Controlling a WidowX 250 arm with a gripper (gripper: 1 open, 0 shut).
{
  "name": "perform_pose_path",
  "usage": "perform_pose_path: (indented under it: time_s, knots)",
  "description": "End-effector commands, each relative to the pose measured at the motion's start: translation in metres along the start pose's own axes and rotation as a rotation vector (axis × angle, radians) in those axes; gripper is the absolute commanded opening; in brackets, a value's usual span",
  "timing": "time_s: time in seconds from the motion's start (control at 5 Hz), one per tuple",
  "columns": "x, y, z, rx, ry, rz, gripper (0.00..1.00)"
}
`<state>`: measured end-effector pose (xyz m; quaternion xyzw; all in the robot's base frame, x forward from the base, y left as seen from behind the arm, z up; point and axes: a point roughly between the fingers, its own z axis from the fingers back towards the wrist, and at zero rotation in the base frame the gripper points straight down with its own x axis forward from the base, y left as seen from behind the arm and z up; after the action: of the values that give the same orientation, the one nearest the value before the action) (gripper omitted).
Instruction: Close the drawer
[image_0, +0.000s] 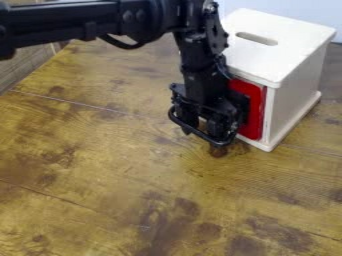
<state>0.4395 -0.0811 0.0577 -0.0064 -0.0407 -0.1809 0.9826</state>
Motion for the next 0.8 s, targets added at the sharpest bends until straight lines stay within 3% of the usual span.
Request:
perform_pose_path:
  time_s: [0.0, 0.2, 0.4, 0.6]
  knots:
    - [-0.002, 0.032, 0.055, 0.039, -0.104, 0.068, 1.0]
    - [-0.007, 0.035, 0.074, 0.033, -0.1, 0.087, 1.0]
    - [-0.008, 0.035, 0.082, 0.05, -0.133, 0.09, 1.0]
    - [-0.001, 0.035, 0.085, 0.039, -0.134, 0.083, 1.0]
